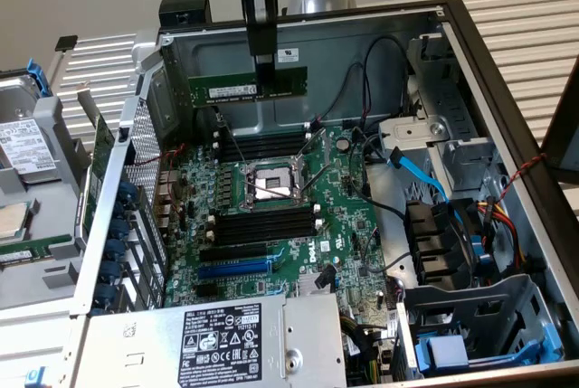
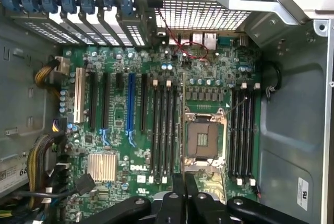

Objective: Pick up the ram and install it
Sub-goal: 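Insert the ram into the slot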

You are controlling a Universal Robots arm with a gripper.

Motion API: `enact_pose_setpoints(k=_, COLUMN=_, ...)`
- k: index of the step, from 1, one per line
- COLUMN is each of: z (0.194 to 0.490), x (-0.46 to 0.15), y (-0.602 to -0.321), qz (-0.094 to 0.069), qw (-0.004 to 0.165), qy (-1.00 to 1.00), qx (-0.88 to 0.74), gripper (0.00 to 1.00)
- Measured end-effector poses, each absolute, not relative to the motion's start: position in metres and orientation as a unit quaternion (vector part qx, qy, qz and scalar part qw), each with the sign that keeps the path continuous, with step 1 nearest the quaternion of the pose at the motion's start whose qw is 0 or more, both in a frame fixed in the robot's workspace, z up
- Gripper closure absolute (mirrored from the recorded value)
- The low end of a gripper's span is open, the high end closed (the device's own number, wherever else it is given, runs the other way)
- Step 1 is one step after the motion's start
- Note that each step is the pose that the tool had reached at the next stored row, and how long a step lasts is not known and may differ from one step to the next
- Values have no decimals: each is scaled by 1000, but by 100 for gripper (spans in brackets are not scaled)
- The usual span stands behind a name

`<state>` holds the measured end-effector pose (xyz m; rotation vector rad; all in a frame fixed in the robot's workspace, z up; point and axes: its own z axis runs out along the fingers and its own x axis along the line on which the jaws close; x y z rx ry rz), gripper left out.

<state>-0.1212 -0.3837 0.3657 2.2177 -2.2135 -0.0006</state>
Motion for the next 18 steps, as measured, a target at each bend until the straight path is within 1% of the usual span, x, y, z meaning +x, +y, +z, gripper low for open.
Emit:
enact_pose_setpoints(k=11, z=360, x=-120, y=-384, qz=3, qw=7, qy=-706, qx=708, gripper=88)
enact_pose_setpoints(k=18, z=355, x=-120, y=-384, qz=18, qw=17, qy=-706, qx=707, gripper=88)
